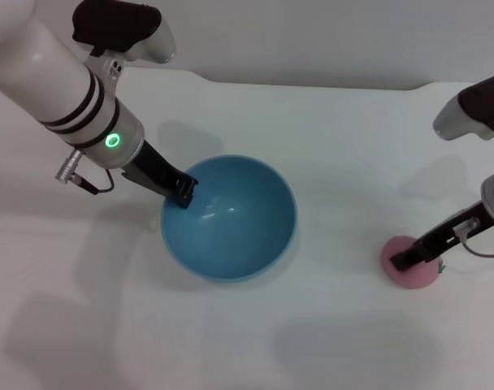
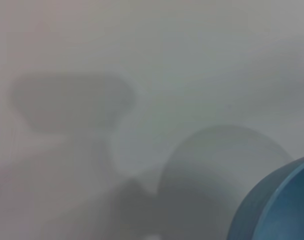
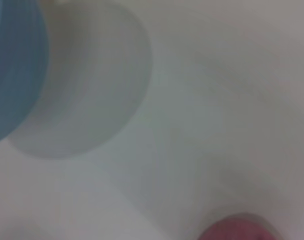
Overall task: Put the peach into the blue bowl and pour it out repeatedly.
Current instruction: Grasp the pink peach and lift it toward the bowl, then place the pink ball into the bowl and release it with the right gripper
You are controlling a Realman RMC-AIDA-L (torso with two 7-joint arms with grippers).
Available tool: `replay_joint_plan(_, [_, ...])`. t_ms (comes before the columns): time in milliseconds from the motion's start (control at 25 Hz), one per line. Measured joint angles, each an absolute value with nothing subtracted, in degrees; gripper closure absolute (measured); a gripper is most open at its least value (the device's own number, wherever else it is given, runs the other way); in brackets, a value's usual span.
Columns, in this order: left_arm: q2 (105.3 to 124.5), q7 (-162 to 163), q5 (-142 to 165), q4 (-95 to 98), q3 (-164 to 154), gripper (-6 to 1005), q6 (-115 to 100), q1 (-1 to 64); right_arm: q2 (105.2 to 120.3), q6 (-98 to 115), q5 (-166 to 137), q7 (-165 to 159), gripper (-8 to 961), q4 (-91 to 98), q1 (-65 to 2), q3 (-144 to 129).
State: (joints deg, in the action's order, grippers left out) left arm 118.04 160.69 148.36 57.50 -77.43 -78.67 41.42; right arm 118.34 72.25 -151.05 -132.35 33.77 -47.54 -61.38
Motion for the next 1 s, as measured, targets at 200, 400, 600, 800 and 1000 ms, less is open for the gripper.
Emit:
replay_joint_plan(200, [118.08, 160.6, 148.15, 57.83, -77.63, 1000, -78.67, 41.44, 118.49, 72.74, -149.66, -132.05, 480, 39.21, -44.27, -61.01])
replay_joint_plan(400, [118.13, 160.58, 147.32, 58.1, -79.73, 1000, -78.46, 41.64, 118.42, 75.21, -143.85, -127.22, 664, 43.66, -41.09, -54.29])
replay_joint_plan(600, [118.27, 161.03, 145.6, 57.61, -80.49, 999, -78.37, 42.59, 118.45, 83.9, -132.25, -119.34, 743, 53.2, -38.42, -46.78])
replay_joint_plan(800, [118.42, 161.23, 141.05, 56.19, -83.57, 999, -76.97, 43.72, 118.73, 90.79, -120.73, -110.73, 786, 57.16, -37.29, -47.3])
replay_joint_plan(1000, [118.52, 162.69, 138.36, 53.4, -88.57, 1000, -75.16, 45.51, 118.62, 93.26, -116.7, -107.04, 822, 56.92, -37.71, -52.72])
